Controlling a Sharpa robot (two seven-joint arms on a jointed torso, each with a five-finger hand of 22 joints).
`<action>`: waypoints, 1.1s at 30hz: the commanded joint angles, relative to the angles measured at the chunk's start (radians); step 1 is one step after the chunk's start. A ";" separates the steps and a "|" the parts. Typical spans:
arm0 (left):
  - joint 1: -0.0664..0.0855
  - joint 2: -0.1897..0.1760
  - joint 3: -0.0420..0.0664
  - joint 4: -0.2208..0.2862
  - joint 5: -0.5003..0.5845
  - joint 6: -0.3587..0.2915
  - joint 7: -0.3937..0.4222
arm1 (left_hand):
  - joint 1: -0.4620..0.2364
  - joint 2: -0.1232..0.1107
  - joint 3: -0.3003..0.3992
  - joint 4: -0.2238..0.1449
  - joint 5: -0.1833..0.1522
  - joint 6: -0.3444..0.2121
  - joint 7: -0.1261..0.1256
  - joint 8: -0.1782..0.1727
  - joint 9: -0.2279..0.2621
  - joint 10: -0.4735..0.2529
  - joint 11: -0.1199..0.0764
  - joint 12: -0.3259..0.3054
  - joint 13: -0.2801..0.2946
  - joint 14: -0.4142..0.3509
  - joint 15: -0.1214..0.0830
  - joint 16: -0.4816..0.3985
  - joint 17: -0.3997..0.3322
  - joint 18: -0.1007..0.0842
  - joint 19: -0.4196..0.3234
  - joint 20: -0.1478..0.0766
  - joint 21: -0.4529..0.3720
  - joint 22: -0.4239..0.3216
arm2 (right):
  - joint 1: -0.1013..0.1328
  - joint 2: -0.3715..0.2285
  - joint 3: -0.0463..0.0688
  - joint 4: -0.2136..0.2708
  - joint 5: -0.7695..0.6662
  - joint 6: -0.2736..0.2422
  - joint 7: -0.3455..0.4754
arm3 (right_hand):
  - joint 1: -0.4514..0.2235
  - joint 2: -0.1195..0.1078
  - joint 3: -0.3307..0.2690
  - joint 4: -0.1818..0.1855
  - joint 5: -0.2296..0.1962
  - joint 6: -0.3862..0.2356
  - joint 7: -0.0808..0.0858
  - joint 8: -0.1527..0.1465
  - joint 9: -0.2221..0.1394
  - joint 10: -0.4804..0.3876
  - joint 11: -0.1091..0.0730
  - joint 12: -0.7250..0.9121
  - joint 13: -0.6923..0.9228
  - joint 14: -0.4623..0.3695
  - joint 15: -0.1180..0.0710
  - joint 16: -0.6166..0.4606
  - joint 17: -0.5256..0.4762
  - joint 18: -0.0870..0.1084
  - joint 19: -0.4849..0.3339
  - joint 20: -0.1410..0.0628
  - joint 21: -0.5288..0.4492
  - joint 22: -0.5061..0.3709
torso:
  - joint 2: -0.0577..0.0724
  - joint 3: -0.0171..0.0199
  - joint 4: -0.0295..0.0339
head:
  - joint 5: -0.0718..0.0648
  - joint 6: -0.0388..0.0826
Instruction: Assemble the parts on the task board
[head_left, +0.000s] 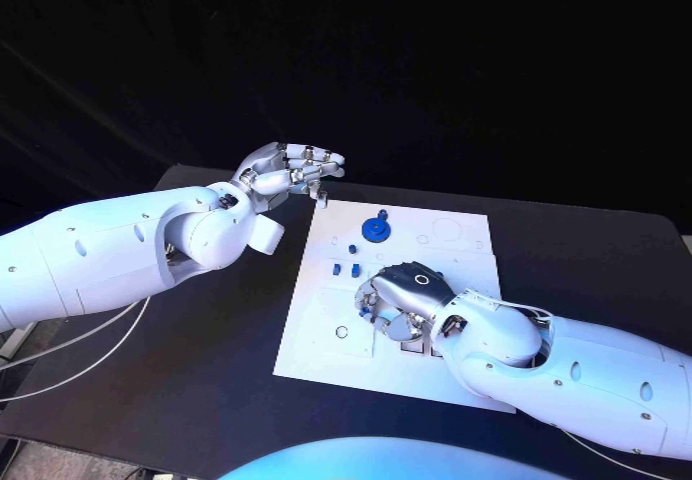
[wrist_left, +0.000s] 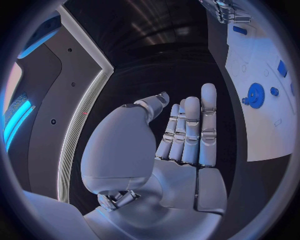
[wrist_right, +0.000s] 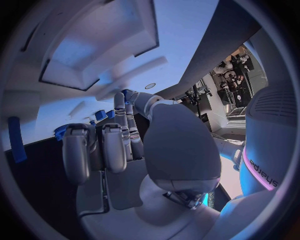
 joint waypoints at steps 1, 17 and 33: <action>0.001 0.001 0.001 0.003 0.003 0.015 0.003 | 0.004 0.004 -0.001 -0.004 -0.003 -0.007 0.002 -0.006 -0.001 -0.007 0.002 0.006 -0.002 -0.005 0.001 0.004 -0.001 0.014 0.007 0.003 -0.004 -0.001 | -0.003 0.003 -0.002 -0.002 -0.015 0.042 -0.001 | -0.015 -0.002 -0.004 -0.004 0.003 -0.004 0.003 -0.002 0.002 0.001 0.004 -0.008 0.001 0.056 -0.006 0.003 0.003 -0.017 0.030 -0.008 -0.001 0.117 | -0.001 -0.0001 -0.0003 | -0.001 0.001; 0.001 -0.001 0.001 0.002 0.003 0.015 0.000 | 0.005 0.009 0.000 -0.004 -0.003 -0.006 0.002 -0.006 -0.001 -0.007 0.002 0.008 -0.002 -0.005 0.001 0.005 -0.002 0.014 0.008 0.003 -0.005 -0.002 | -0.002 -0.024 -0.003 0.012 -0.030 -0.014 -0.027 | -0.085 -0.067 -0.074 0.040 0.006 -0.161 0.042 -0.109 -0.040 -0.153 0.046 -0.012 -0.033 0.036 0.030 -0.025 -0.059 0.008 -0.027 0.025 -0.087 0.017 | -0.001 0.0009 0.0006 | -0.009 0.009; 0.000 -0.005 0.001 0.001 0.003 0.020 -0.001 | 0.005 0.009 0.000 -0.004 -0.004 -0.006 0.002 -0.006 -0.001 -0.008 0.002 0.008 -0.002 -0.005 0.001 0.005 -0.002 0.014 0.008 0.003 -0.005 -0.003 | 0.104 -0.229 0.022 0.121 0.059 0.002 -0.030 | -0.074 -0.062 -0.092 0.046 0.011 -0.129 0.041 -0.097 -0.040 -0.141 0.044 0.007 -0.033 0.040 0.028 -0.019 -0.053 0.006 -0.021 0.024 -0.084 0.025 | -0.003 -0.0019 -0.0028 | -0.043 0.029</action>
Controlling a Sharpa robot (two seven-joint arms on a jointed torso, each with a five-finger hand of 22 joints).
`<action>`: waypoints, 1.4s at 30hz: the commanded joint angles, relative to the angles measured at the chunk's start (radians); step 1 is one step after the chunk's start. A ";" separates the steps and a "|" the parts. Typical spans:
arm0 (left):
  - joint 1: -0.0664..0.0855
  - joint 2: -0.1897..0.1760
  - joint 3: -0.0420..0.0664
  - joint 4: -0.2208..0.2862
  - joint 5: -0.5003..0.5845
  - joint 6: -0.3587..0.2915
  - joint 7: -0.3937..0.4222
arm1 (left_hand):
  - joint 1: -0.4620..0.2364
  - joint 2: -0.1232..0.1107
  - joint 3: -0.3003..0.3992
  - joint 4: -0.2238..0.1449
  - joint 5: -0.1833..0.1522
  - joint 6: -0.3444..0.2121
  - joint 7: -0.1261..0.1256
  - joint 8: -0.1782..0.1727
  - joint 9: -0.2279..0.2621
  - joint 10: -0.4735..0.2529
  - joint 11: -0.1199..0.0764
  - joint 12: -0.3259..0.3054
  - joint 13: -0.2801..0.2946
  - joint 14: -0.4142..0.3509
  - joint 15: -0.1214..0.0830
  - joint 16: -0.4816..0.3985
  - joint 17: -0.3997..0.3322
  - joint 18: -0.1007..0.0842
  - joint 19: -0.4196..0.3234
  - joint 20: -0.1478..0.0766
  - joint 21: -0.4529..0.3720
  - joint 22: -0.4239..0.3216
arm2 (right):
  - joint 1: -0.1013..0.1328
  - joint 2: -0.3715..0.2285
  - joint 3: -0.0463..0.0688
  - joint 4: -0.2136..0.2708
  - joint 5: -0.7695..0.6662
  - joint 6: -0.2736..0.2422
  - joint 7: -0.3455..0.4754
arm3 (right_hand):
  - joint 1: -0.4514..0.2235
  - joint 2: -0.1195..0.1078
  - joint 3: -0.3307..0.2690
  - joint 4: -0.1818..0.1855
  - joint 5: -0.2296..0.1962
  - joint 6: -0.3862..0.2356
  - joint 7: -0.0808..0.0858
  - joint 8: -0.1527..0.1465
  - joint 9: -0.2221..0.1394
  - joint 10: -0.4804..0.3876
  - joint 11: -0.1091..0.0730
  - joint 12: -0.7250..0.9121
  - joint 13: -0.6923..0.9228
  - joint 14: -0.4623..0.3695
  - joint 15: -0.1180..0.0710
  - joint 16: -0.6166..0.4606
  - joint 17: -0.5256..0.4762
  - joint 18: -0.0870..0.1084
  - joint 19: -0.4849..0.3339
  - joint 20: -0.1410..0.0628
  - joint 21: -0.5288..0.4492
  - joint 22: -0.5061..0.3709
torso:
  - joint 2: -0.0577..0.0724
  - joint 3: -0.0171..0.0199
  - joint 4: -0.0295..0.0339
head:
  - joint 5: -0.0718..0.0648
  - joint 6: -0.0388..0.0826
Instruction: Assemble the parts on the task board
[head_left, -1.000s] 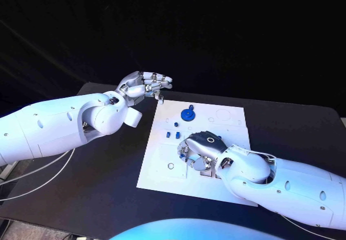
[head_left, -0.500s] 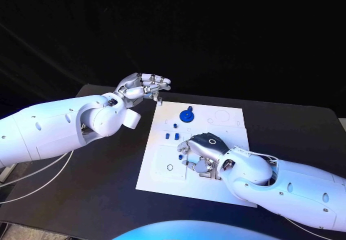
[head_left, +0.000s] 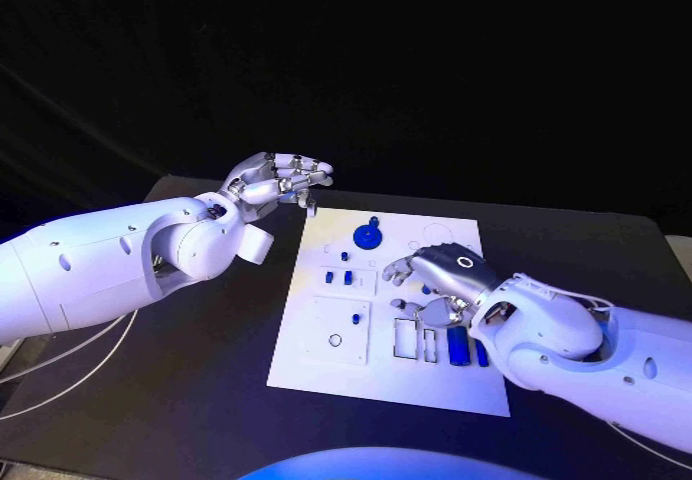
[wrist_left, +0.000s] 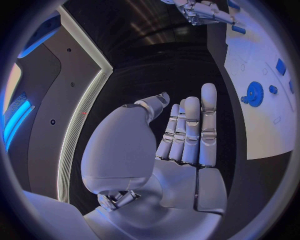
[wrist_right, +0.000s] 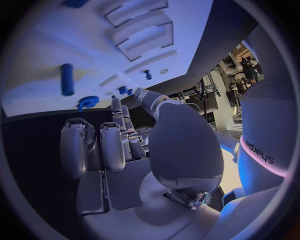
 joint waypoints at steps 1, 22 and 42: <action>0.000 0.001 0.001 0.003 0.003 0.019 0.005 | 0.001 0.005 0.000 -0.004 -0.004 -0.006 0.002 -0.007 -0.001 -0.008 0.002 0.004 -0.002 -0.005 0.001 0.005 -0.002 0.014 0.004 0.000 -0.006 -0.001 | 0.026 -0.034 -0.001 -0.008 0.058 0.041 -0.009 | 0.007 -0.012 -0.016 0.003 0.001 0.009 0.004 0.002 -0.002 -0.002 0.001 0.001 -0.002 0.041 0.004 0.005 0.003 0.007 -0.003 -0.001 -0.009 0.018 | -0.002 -0.0029 -0.0018 | -0.015 0.008; 0.000 0.001 0.000 0.000 0.003 0.021 0.007 | 0.001 0.005 0.000 -0.004 -0.004 -0.006 0.002 -0.007 -0.001 -0.008 0.002 0.005 -0.002 -0.006 0.001 0.005 -0.002 0.014 0.005 0.000 -0.006 -0.001 | 0.050 -0.062 -0.008 -0.071 0.078 0.162 0.004 | 0.109 0.030 -0.261 0.085 0.010 0.029 0.025 -0.017 -0.031 -0.033 0.016 0.030 -0.026 0.036 0.017 0.006 -0.016 0.009 -0.003 0.011 -0.028 0.011 | -0.001 -0.0025 -0.0021 | -0.021 0.014; 0.000 -0.003 0.000 0.002 0.003 0.015 0.007 | 0.002 0.006 -0.001 -0.004 -0.004 -0.005 0.002 -0.006 -0.001 -0.007 0.002 0.007 -0.001 -0.006 0.001 0.005 -0.003 0.014 0.005 0.000 -0.008 -0.003 | 0.029 -0.011 -0.014 -0.116 0.062 0.170 -0.005 | 0.179 0.045 -0.113 0.115 -0.033 0.113 -0.007 -0.001 -0.044 0.048 -0.013 0.047 -0.041 0.041 -0.007 0.019 -0.003 -0.003 0.026 -0.010 0.016 0.067 | -0.002 -0.0021 -0.0033 | -0.023 0.008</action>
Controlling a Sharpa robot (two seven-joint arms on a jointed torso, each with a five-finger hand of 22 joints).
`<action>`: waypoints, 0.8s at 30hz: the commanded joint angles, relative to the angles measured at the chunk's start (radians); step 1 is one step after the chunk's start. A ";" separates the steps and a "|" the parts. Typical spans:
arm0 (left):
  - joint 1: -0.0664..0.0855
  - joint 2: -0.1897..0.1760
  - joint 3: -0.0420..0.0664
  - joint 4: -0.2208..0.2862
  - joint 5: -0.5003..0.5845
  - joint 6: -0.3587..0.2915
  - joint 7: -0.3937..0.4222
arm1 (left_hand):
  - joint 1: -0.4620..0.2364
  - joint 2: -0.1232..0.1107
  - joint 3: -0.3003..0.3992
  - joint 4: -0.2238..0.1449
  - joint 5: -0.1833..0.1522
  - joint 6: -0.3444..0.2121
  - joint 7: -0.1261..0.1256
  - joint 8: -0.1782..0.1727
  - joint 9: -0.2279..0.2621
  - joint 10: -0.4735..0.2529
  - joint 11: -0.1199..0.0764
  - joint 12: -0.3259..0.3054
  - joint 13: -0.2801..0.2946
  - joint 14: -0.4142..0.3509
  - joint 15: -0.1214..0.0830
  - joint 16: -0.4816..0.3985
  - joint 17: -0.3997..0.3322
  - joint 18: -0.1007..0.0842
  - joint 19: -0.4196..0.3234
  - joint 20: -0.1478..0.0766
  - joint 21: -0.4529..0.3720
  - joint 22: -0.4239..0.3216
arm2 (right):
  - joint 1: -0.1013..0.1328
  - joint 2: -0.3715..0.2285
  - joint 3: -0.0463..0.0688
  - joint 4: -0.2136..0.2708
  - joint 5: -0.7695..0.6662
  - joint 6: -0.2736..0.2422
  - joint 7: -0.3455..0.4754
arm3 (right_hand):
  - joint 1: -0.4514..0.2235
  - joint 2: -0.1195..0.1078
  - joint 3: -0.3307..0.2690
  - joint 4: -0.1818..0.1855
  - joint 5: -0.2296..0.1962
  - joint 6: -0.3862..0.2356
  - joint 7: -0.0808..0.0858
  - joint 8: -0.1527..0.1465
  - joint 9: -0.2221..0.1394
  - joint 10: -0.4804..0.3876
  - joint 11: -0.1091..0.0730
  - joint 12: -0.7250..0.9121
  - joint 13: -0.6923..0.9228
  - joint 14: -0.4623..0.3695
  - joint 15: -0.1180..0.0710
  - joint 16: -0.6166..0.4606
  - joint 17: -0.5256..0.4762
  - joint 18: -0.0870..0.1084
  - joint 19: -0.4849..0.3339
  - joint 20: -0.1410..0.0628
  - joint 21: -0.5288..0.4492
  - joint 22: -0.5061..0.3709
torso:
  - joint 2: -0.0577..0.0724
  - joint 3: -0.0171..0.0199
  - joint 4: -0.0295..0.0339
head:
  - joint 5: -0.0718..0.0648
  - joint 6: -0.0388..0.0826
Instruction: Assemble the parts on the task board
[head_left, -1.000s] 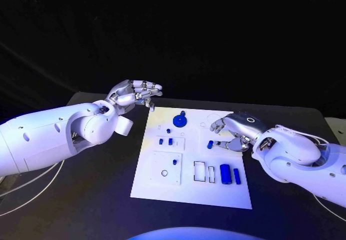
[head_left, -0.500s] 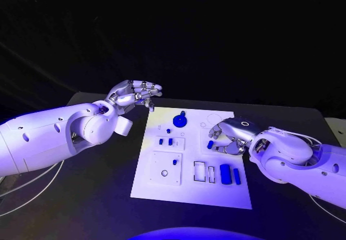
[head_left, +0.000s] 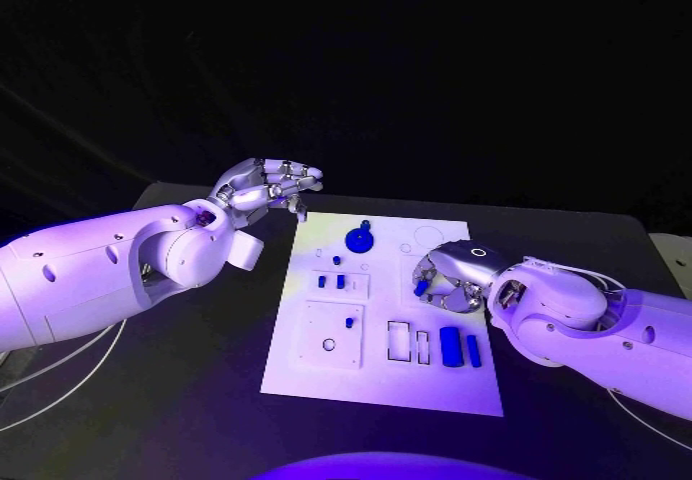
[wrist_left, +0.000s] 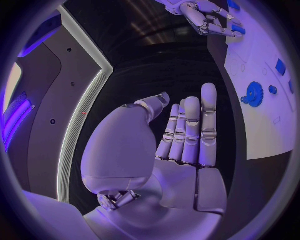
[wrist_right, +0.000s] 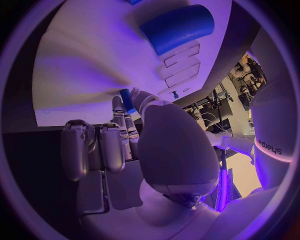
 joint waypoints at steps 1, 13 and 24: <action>0.000 0.001 0.001 0.002 0.003 0.010 0.007 | 0.002 0.006 -0.001 -0.004 -0.004 -0.005 0.002 -0.006 -0.001 -0.007 0.002 0.003 -0.001 -0.006 0.001 0.005 -0.002 0.014 0.005 0.000 -0.003 -0.001 | -0.002 0.002 0.000 -0.001 -0.015 0.012 -0.004 | 0.013 0.002 0.025 0.000 -0.003 0.012 -0.004 0.008 0.000 0.014 -0.003 0.004 -0.002 0.040 -0.011 0.008 0.002 -0.003 0.010 -0.001 0.005 0.068 | -0.001 0.0006 -0.0015 | 0.001 -0.001; 0.000 0.001 0.001 0.003 0.003 0.008 0.005 | 0.003 0.008 -0.001 -0.005 -0.004 -0.005 0.001 -0.006 -0.001 -0.007 0.001 0.004 -0.001 -0.007 0.001 0.006 -0.002 0.015 0.006 0.000 -0.004 -0.002 | -0.004 0.005 0.000 -0.002 -0.014 -0.045 -0.015 | -0.001 0.036 0.123 -0.024 0.000 0.057 -0.029 0.042 0.022 0.080 -0.025 0.000 -0.001 0.045 -0.030 0.017 0.015 -0.010 0.026 -0.019 0.031 0.099 | 0.000 0.0011 -0.0007 | -0.002 -0.006; 0.001 0.001 0.001 0.000 0.003 0.007 0.003 | 0.003 0.008 -0.001 -0.005 -0.004 -0.005 0.001 -0.006 -0.001 -0.007 0.001 0.004 -0.001 -0.007 0.001 0.006 -0.002 0.015 0.006 0.000 -0.004 -0.002 | 0.004 -0.047 0.008 0.076 -0.005 -0.095 -0.037 | -0.008 0.045 0.147 -0.038 -0.015 0.058 -0.032 0.051 0.032 0.090 -0.028 -0.007 0.000 0.047 -0.032 0.023 0.024 -0.012 0.030 -0.022 0.038 0.108 | -0.002 0.0000 -0.0014 | 0.001 -0.007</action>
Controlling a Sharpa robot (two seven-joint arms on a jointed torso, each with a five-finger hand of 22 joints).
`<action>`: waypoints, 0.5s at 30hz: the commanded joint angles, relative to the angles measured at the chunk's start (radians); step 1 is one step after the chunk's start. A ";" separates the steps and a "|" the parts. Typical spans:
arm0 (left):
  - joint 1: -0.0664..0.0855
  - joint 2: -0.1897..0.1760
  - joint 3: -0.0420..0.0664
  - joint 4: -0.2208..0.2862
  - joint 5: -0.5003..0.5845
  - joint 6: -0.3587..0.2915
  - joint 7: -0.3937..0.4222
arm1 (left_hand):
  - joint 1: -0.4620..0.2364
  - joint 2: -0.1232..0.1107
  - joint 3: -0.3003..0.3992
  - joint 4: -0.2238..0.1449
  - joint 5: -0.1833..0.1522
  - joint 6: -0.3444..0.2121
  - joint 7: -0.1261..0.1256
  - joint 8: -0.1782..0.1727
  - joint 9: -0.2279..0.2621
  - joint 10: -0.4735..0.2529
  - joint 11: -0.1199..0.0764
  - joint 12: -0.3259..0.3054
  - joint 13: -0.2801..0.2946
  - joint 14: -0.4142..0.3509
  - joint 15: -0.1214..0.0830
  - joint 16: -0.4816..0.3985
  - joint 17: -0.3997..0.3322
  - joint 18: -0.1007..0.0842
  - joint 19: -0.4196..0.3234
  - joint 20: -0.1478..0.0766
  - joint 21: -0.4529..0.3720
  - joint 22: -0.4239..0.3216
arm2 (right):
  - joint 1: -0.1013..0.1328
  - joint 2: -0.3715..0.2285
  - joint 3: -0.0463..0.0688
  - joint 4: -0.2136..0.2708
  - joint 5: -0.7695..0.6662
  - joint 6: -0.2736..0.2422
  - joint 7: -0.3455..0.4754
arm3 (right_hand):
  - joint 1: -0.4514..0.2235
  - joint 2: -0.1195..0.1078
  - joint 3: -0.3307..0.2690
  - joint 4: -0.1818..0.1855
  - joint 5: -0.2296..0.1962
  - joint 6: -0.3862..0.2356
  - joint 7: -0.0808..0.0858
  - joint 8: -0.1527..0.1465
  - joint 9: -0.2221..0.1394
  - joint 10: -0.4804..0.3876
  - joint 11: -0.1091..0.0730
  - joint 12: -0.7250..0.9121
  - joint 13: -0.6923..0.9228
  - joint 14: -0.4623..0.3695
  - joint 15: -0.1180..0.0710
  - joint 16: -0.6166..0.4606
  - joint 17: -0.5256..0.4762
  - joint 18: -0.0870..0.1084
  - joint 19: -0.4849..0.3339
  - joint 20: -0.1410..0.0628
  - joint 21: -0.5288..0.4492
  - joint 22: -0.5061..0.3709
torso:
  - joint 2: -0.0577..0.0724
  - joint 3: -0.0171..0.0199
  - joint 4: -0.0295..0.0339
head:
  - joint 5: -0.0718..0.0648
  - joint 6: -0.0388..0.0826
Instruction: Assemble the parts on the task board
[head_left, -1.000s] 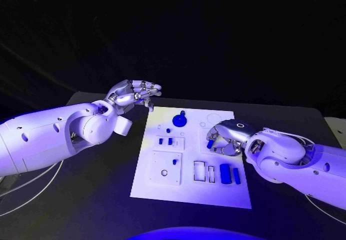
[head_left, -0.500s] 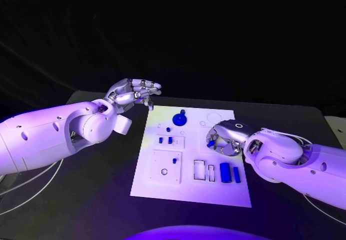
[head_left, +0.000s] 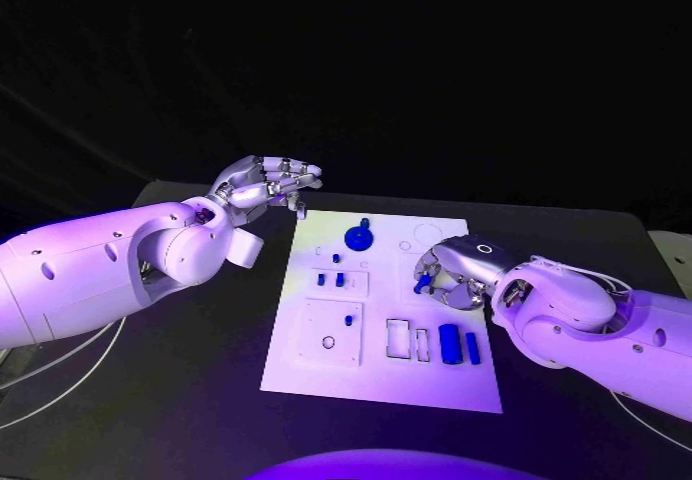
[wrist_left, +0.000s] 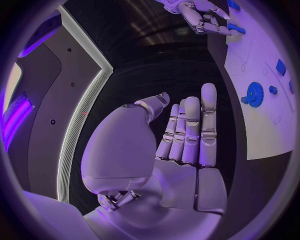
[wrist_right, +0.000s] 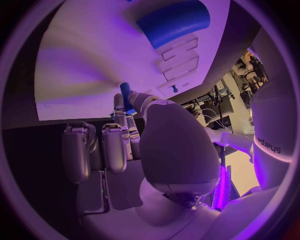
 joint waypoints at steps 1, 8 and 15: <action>0.000 0.002 0.001 0.000 0.003 0.008 0.004 | 0.003 0.008 -0.001 -0.005 -0.004 -0.005 0.001 -0.006 -0.001 -0.007 0.001 0.004 -0.001 -0.007 0.001 0.006 -0.001 0.015 0.006 0.000 -0.004 -0.002 | 0.009 -0.020 0.004 0.040 0.000 -0.037 -0.019 | 0.002 0.010 0.007 0.000 -0.003 0.004 -0.003 0.005 0.019 0.005 0.000 -0.007 0.000 0.048 -0.008 0.005 0.001 -0.012 0.021 -0.006 0.003 0.109 | 0.000 -0.0005 -0.0008 | 0.002 0.001; 0.000 0.008 0.001 -0.006 0.003 0.009 0.005 | 0.005 0.010 0.000 -0.006 -0.004 -0.004 0.001 -0.006 -0.001 -0.008 0.001 0.006 -0.001 -0.007 0.000 0.006 -0.002 0.015 0.007 0.000 -0.005 -0.002 | 0.029 -0.037 0.010 0.129 0.015 -0.059 -0.021 | -0.001 0.008 0.009 -0.003 -0.004 0.005 -0.003 0.008 0.022 0.007 -0.001 -0.008 0.001 0.049 -0.008 0.007 0.003 -0.013 0.023 -0.006 0.006 0.112 | -0.003 -0.0004 -0.0017 | 0.005 0.003; 0.000 0.019 0.000 -0.014 0.003 0.012 0.005 | 0.005 0.010 0.000 -0.006 -0.004 -0.004 0.001 -0.006 -0.001 -0.008 0.001 0.006 -0.001 -0.007 0.000 0.006 -0.002 0.015 0.007 0.000 -0.005 -0.002 | 0.013 0.039 0.009 0.156 0.020 -0.067 -0.010 | -0.003 0.006 0.012 -0.006 -0.002 0.004 -0.004 0.009 0.024 0.009 -0.001 -0.009 0.000 0.048 -0.009 0.006 0.001 -0.013 0.022 -0.007 0.005 0.111 | -0.001 -0.0005 -0.0004 | 0.016 0.006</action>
